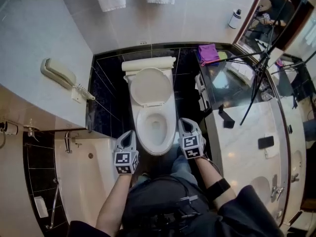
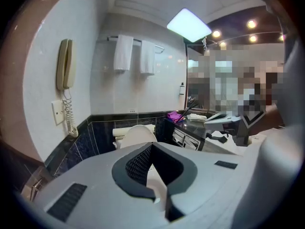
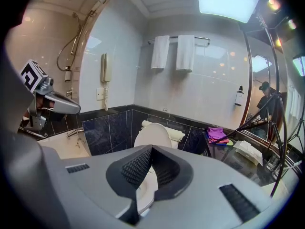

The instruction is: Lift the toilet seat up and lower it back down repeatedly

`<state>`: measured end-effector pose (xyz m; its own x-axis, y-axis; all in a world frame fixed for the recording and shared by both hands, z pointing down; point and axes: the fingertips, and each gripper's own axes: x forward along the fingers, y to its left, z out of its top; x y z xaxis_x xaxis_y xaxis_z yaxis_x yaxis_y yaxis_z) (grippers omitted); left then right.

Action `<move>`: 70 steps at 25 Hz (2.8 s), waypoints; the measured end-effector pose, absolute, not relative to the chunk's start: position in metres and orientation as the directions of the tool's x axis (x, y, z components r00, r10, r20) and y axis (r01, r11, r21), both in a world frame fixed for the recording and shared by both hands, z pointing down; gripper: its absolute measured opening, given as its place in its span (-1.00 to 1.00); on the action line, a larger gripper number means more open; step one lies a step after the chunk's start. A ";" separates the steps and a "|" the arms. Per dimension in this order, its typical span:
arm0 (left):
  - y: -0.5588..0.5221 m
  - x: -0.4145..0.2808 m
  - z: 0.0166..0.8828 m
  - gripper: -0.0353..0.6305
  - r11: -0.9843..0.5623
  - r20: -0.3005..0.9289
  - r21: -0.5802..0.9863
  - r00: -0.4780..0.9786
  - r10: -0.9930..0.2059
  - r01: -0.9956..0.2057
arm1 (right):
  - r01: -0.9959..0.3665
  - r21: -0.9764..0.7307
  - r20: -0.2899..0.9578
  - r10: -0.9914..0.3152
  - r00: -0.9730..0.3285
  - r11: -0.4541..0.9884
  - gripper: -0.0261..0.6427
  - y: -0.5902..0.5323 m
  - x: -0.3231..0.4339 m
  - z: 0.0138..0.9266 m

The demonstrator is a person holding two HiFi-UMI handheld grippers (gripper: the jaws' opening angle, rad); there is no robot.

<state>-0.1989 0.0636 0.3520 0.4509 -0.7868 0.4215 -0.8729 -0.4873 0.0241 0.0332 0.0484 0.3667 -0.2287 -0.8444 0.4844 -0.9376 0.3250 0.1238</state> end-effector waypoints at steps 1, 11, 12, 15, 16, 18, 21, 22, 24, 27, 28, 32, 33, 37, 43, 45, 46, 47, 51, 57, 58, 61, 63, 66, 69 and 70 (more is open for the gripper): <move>0.067 -0.199 0.353 -0.89 -0.485 0.422 0.027 0.449 -0.787 -0.874 | -0.938 0.123 0.486 -0.844 -0.228 0.324 -0.86 0.052 0.033 0.367; 0.068 -0.193 0.349 -0.89 -0.484 0.404 0.029 0.453 -0.795 -0.875 | -0.937 0.131 0.492 -0.842 -0.224 0.325 -0.86 0.061 0.037 0.372; 0.067 -0.191 0.349 -0.89 -0.486 0.403 0.023 0.453 -0.795 -0.873 | -0.936 0.131 0.492 -0.841 -0.224 0.326 -0.86 0.060 0.038 0.372; 0.067 -0.187 0.348 -0.89 -0.494 0.401 0.011 0.457 -0.794 -0.869 | -0.936 0.131 0.493 -0.841 -0.223 0.326 -0.86 0.057 0.039 0.373; 0.066 -0.186 0.349 -0.89 -0.495 0.402 0.010 0.457 -0.794 -0.869 | -0.937 0.130 0.494 -0.841 -0.223 0.324 -0.86 0.055 0.039 0.373; 0.063 -0.187 0.350 -0.89 -0.495 0.406 0.008 0.455 -0.792 -0.869 | -0.939 0.128 0.494 -0.841 -0.220 0.321 -0.86 0.051 0.039 0.375; 0.057 -0.185 0.352 -0.89 -0.501 0.408 0.005 0.459 -0.789 -0.866 | -0.941 0.128 0.494 -0.843 -0.214 0.315 -0.85 0.043 0.041 0.376; 0.055 -0.184 0.352 -0.89 -0.504 0.407 0.003 0.461 -0.789 -0.864 | -0.941 0.130 0.496 -0.843 -0.210 0.311 -0.85 0.040 0.042 0.377; 0.051 -0.181 0.354 -0.89 -0.509 0.407 -0.004 0.464 -0.787 -0.860 | -0.945 0.122 0.502 -0.840 -0.206 0.305 -0.74 0.035 0.045 0.381; 0.045 -0.179 0.360 -0.89 -0.516 0.415 -0.019 0.463 -0.784 -0.857 | -0.952 0.088 0.517 -0.830 -0.208 0.293 -0.63 0.029 0.050 0.391; 0.042 -0.177 0.361 -0.89 -0.518 0.414 -0.021 0.464 -0.783 -0.855 | -0.954 0.077 0.525 -0.825 -0.209 0.291 -0.55 0.027 0.052 0.395; 0.036 -0.169 0.368 -0.89 -0.541 0.420 -0.035 0.479 -0.771 -0.840 | -0.963 -0.012 0.562 -0.795 -0.229 0.269 -0.35 0.022 0.059 0.420; 0.034 -0.168 0.372 -0.89 -0.545 0.422 -0.043 0.479 -0.770 -0.838 | -0.965 -0.043 0.572 -0.786 -0.235 0.258 -0.35 0.021 0.061 0.429; 0.025 -0.161 0.396 -0.89 -0.550 0.434 -0.059 0.475 -0.765 -0.833 | -0.968 -0.125 0.632 -0.735 -0.247 0.218 -0.32 0.021 0.070 0.476; 0.015 -0.157 0.455 -0.89 -0.553 0.466 -0.049 0.471 -0.749 -0.832 | -0.969 -0.196 0.720 -0.648 -0.248 0.152 -0.32 0.034 0.084 0.586; 0.009 -0.158 0.476 -0.89 -0.554 0.473 -0.048 0.470 -0.745 -0.831 | -0.970 -0.217 0.747 -0.620 -0.239 0.112 -0.32 0.039 0.086 0.623; 0.008 -0.158 0.486 -0.89 -0.558 0.479 -0.048 0.471 -0.741 -0.828 | -0.970 -0.223 0.760 -0.605 -0.237 0.100 -0.32 0.042 0.086 0.640; 0.008 -0.160 0.496 -0.89 -0.561 0.486 -0.050 0.471 -0.736 -0.826 | -0.969 -0.229 0.771 -0.591 -0.238 0.091 -0.32 0.046 0.084 0.656; 0.007 -0.165 0.538 -0.89 -0.563 0.510 -0.053 0.463 -0.725 -0.825 | -0.964 -0.256 0.793 -0.557 -0.248 0.065 -0.32 0.054 0.079 0.709; 0.007 -0.161 0.595 -0.89 -0.573 0.524 -0.045 0.469 -0.711 -0.818 | -0.935 -0.347 0.818 -0.509 -0.267 -0.067 -0.32 0.074 0.079 0.799; 0.007 -0.159 0.602 -0.89 -0.576 0.526 -0.044 0.471 -0.708 -0.816 | -0.920 -0.377 0.819 -0.504 -0.274 -0.112 -0.32 0.078 0.080 0.813; 0.007 -0.154 0.621 -0.89 -0.574 0.527 -0.040 0.470 -0.708 -0.818 | -0.854 -0.463 0.809 -0.506 -0.299 -0.236 -0.32 0.087 0.081 0.851; 0.007 -0.152 0.633 -0.89 -0.575 0.532 -0.043 0.469 -0.705 -0.817 | -0.821 -0.497 0.804 -0.505 -0.314 -0.281 -0.33 0.092 0.078 0.874; 0.005 -0.150 0.650 -0.89 -0.576 0.541 -0.046 0.465 -0.701 -0.816 | -0.786 -0.528 0.800 -0.498 -0.335 -0.321 -0.33 0.096 0.072 0.904; 0.004 -0.149 0.669 -0.89 -0.579 0.556 -0.043 0.462 -0.691 -0.814 | -0.754 -0.560 0.789 -0.498 -0.360 -0.342 -0.33 0.094 0.064 0.924; 0.005 -0.150 0.674 -0.89 -0.577 0.560 -0.041 0.460 -0.690 -0.816 | -0.746 -0.569 0.787 -0.494 -0.370 -0.347 -0.33 0.095 0.061 0.931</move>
<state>-0.1495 0.0045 0.6737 0.4599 -0.6895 0.5595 -0.8157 -0.5770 -0.0405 0.0609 0.0952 0.9313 -0.3701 -0.4942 0.7866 -0.7457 -0.3470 -0.5688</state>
